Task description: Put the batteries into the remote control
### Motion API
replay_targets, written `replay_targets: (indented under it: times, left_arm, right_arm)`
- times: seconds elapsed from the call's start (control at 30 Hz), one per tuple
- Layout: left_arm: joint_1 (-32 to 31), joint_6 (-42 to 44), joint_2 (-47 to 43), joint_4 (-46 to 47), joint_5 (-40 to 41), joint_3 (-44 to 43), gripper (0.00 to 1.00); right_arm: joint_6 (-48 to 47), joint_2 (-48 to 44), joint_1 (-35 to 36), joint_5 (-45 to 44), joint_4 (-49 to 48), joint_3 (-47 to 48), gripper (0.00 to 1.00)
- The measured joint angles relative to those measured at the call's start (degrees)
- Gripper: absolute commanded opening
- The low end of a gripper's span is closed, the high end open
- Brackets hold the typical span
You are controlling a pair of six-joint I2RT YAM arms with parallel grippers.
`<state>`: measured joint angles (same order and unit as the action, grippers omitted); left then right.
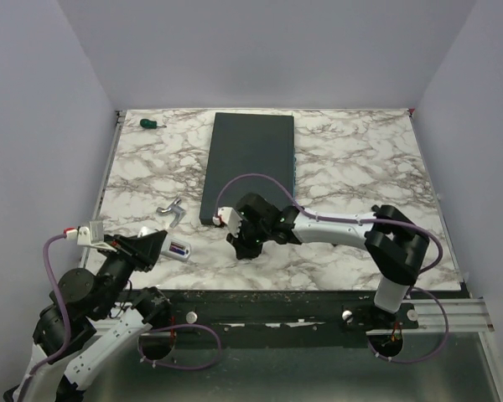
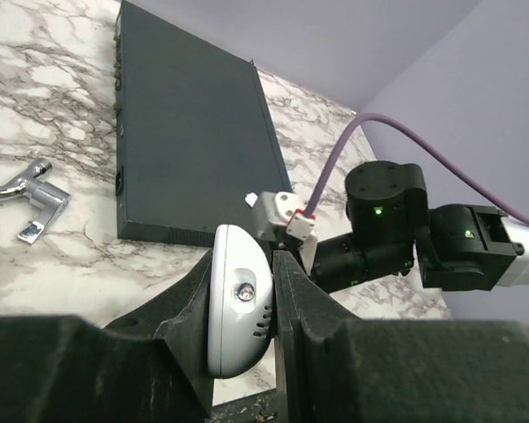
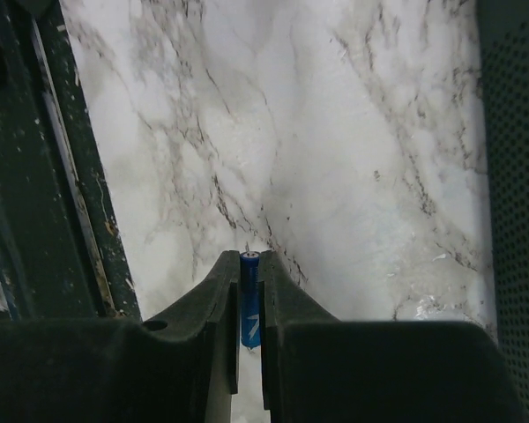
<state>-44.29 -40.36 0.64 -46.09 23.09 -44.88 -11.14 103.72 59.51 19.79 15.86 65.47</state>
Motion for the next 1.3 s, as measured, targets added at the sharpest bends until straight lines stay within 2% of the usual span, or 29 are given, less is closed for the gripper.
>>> replay_targets:
  times: [0.3, 0.6, 0.9, 1.1, 1.3]
  left_arm:
    - [-0.09, -0.26, 0.00, 1.25, -0.22, -0.42, 0.00]
    - [-0.11, -1.05, 1.18, 8.74, -4.72, 0.59, 0.00]
    - [-0.11, -6.51, 12.46, 24.11, -15.23, 9.29, 0.00]
    - [-0.11, -13.60, 17.84, 37.16, -22.36, 16.94, 0.00]
    - [-0.42, -20.59, 21.09, 47.84, -25.18, 23.34, 0.00]
  right_arm:
    - [9.86, -9.99, 0.00, -5.29, -9.60, -7.80, 0.01]
    - [19.06, -29.99, 0.00, -14.56, -15.63, -16.15, 0.01]
    - [24.41, -52.06, 0.00, -22.08, -20.00, -20.61, 0.01]
    - [23.28, -59.58, 0.00, -20.06, -23.54, -25.59, 0.01]
    - [20.28, -63.14, 0.00, -14.91, -29.18, -31.28, 0.01]
